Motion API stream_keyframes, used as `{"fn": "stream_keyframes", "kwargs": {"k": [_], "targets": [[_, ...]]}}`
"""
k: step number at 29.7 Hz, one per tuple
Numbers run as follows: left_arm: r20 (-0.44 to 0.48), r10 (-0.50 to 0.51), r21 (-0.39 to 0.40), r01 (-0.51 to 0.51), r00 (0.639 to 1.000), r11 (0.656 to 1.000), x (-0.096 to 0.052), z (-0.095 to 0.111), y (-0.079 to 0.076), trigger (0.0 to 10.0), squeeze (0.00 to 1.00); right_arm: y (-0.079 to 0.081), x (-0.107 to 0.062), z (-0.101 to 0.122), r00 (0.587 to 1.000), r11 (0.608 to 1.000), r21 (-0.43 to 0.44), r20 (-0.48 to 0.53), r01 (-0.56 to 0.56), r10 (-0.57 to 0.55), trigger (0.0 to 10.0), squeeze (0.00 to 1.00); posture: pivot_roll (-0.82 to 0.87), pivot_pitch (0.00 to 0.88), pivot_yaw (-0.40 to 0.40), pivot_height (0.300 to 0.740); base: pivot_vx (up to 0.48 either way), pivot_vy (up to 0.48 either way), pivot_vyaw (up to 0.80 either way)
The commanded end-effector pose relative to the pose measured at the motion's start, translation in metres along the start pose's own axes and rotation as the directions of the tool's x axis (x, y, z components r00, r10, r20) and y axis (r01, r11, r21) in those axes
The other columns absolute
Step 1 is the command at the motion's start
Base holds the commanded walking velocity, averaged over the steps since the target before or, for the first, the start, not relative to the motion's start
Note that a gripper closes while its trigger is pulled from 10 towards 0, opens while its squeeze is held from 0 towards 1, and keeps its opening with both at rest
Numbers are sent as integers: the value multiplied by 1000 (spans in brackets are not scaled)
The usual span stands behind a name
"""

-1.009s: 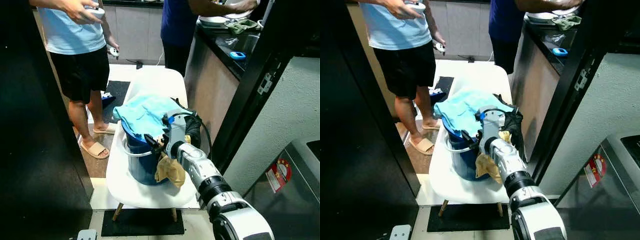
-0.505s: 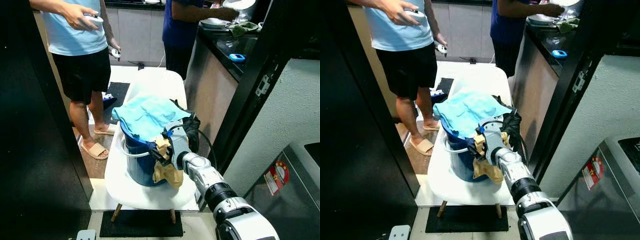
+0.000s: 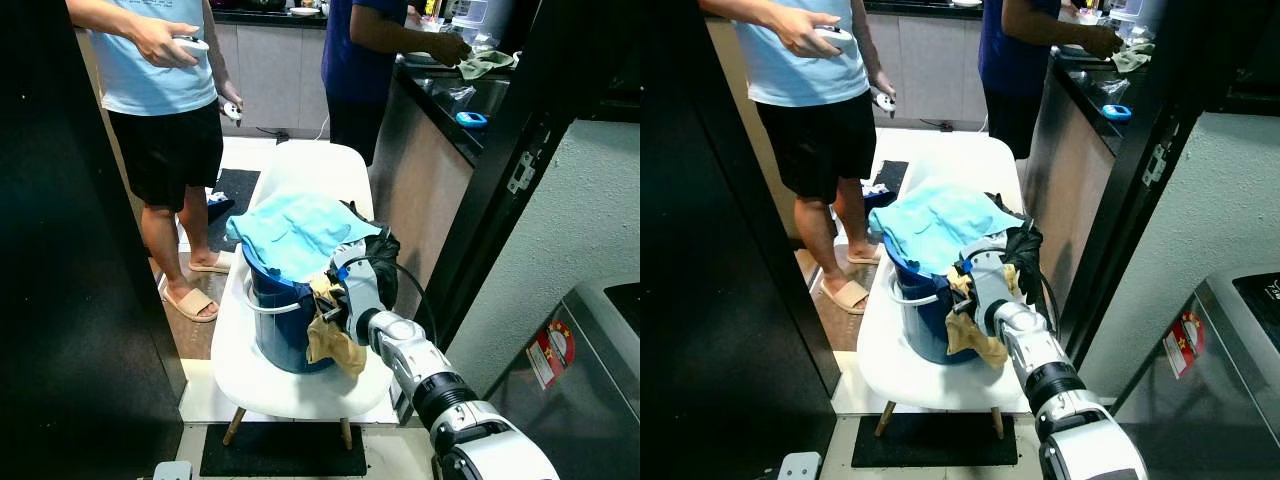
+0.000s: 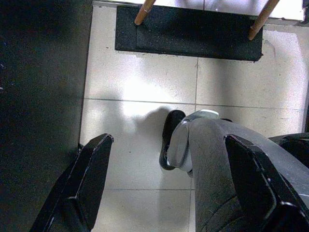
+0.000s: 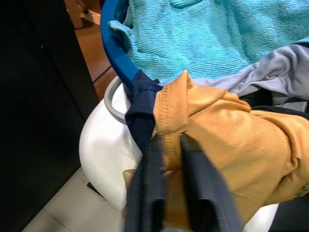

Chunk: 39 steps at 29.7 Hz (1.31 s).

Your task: Clothes washing

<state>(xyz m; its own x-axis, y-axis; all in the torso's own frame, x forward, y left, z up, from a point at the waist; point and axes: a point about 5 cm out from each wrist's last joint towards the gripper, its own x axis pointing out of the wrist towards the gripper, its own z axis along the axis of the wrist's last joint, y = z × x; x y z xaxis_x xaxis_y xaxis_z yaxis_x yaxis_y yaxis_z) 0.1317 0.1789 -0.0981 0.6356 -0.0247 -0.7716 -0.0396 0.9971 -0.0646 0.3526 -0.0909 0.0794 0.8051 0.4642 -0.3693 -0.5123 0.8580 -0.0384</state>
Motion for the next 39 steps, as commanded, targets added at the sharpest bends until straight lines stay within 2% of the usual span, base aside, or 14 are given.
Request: {"fn": "stream_keyframes", "kwargs": {"k": [1, 10, 16, 17, 19, 20, 21, 22, 23, 24, 28, 30, 35, 39], "targets": [[-57, -23, 8, 24, 998, 1000, -4, -14, -3, 10000, 0, 2, 0, 0, 1000, 1000, -4, 8, -6, 6, 0, 0, 149, 0, -56, 740, 0, 0, 0], [-64, -27, 14, 28, 998, 1000, -5, -15, -2, 10000, 0, 2, 1, 0, 1000, 1000, -17, 6, -5, 5, 0, 0, 150, 0, -56, 740, 0, 0, 0], [-62, -19, 12, 20, 998, 1000, -4, -13, 3, 10000, 0, 2, 2, 21, 993, 995, 87, 113, -46, 36, 0, 0, 143, 0, -44, 740, 0, 0, 0], [-58, -22, 22, 23, 998, 1000, -3, -10, 3, 10000, 0, 1, 2, 30, 986, 991, 115, 163, -64, 45, 0, 0, 142, 0, -48, 740, 0, 0, 0], [-49, -14, 4, 14, 999, 1000, -2, -7, 4, 10000, 0, 1, 2, 36, 980, 992, 101, 188, -81, 61, 0, 0, 137, 0, -48, 740, 0, 0, 0], [-42, -9, -8, 9, 999, 1000, -1, -5, 5, 10000, 0, 0, 2, 39, 980, 993, 91, 192, -75, 56, 2863, 0, 135, 0, -47, 740, 0, 0, 0], [-42, -9, -8, 9, 999, 1000, -1, -5, 5, 10000, 0, 0, 2, 39, 980, 993, 91, 192, -75, 56, 2863, 0, 135, 0, -47, 740, 0, 0, 0], [-38, -9, -5, 9, 999, 1000, 0, -3, 5, 10000, 0, 0, 2, 39, 982, 994, 69, 178, -80, 67, 10000, 0, 133, 0, -44, 740, 0, 0, 0], [-38, -9, -5, 9, 999, 1000, 0, -3, 5, 10000, 0, 0, 2, 39, 982, 994, 69, 178, -80, 67, 10000, 0, 133, 0, -44, 740, 0, 0, 0], [-35, -13, -1, 13, 999, 1000, 0, -2, 4, 10000, 0, 0, 2, 33, 988, 997, 20, 138, -68, 64, 10000, 1000, 135, 0, -48, 740, 0, 0, 0], [-35, -14, 0, 14, 999, 1000, 0, -2, 3, 10000, 0, -1, 1, 26, 993, 998, -14, 104, -58, 59, 10000, 1000, 137, 0, -48, 740, 0, 0, 0], [-42, -14, -5, 14, 999, 1000, -2, -7, 2, 10000, 0, -3, -1, 13, 998, 998, -45, 53, -39, 42, 10000, 1000, 137, 0, -48, 740, 0, 0, 0], [-53, -16, -6, 16, 998, 1000, -4, -12, 1, 10000, 0, -4, -2, 6, 999, 998, -61, 22, -34, 35, 10000, 1000, 137, 0, -48, 740, 0, 0, 0], [-58, -20, -1, 20, 998, 1000, -5, -14, 1, 10000, 0, 1, -3, -6, 996, 990, -116, -51, -78, 73, 10000, 1000, 137, 0, -44, 740, 0, 0, 0]]}}
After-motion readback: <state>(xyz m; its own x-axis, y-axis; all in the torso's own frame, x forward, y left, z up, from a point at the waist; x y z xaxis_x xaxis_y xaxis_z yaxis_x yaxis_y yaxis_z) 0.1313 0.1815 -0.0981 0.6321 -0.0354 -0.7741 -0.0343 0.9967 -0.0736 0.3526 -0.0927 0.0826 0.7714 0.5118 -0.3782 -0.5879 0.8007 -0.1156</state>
